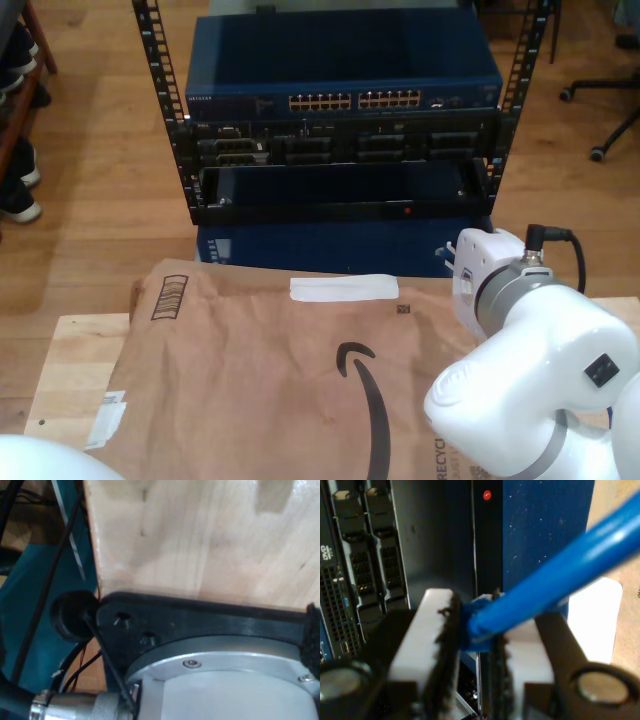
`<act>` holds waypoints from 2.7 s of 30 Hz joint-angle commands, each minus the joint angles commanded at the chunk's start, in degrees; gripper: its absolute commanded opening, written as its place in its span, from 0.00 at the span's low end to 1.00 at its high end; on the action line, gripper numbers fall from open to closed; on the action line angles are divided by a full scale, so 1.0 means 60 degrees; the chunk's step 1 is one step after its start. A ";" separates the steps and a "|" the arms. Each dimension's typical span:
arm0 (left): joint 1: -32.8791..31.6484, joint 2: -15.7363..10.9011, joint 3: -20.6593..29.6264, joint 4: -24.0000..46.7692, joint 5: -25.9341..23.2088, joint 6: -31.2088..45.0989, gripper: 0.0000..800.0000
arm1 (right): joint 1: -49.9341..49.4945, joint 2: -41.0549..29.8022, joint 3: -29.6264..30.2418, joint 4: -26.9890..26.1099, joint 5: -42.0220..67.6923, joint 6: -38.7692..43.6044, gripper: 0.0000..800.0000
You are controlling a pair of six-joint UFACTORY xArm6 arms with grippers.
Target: Grab the cable and plug it in
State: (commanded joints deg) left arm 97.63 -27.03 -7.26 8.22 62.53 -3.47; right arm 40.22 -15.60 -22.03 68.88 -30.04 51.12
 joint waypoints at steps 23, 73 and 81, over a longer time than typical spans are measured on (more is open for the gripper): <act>0.0000 0.0000 0.0000 0.0000 0.0000 0.0000 1.00 | 0.0469 0.1348 -0.0894 0.0073 -0.2374 0.0029 0.00; 0.0000 0.0015 0.0000 0.0000 0.0000 0.0000 1.00 | 0.1084 0.1729 -0.1553 0.0073 -0.3590 -0.2300 0.01; 0.0000 0.0015 0.0000 0.0000 0.0000 0.0000 1.00 | 0.1451 0.1700 -0.1597 0.0088 -0.4264 -0.1817 0.01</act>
State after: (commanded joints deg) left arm 97.63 -26.95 -7.26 8.22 62.53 -3.47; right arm 48.92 -5.41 -31.62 69.41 -55.63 40.22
